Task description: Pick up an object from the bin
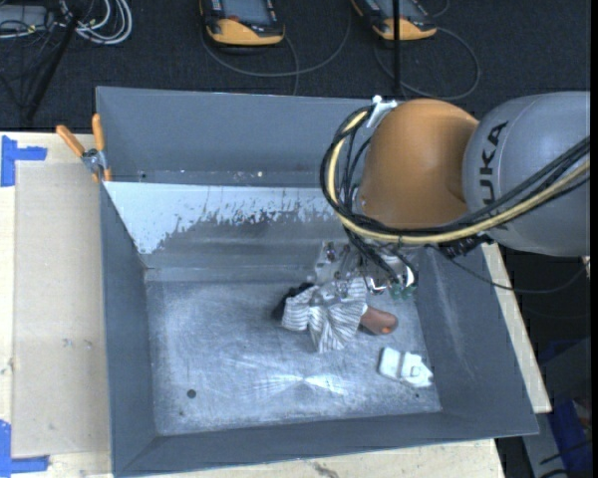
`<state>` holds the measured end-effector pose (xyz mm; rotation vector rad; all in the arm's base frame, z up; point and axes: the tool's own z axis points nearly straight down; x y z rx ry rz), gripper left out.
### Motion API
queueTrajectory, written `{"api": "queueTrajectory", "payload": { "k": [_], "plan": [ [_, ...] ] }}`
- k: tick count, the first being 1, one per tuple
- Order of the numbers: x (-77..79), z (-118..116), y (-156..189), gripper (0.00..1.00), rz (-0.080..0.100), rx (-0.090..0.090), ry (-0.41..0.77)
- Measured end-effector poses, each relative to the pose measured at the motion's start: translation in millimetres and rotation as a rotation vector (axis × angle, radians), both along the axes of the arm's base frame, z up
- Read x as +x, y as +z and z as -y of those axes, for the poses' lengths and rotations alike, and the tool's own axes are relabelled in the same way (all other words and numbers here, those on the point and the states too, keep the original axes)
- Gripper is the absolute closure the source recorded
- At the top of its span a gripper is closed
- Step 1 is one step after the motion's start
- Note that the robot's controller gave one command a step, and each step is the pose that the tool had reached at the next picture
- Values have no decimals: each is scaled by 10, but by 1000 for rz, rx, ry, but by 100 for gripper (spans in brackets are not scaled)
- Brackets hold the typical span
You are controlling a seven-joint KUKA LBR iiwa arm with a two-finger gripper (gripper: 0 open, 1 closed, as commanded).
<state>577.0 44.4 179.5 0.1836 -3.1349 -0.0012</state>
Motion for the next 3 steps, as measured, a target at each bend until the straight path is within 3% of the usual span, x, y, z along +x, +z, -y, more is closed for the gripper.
{"api": "queueTrajectory", "payload": {
  "k": [2,3],
  "plan": [
    [2,-70,169,100,1,0,5],
    [167,126,584,100,-6,1,34]
  ]
}}
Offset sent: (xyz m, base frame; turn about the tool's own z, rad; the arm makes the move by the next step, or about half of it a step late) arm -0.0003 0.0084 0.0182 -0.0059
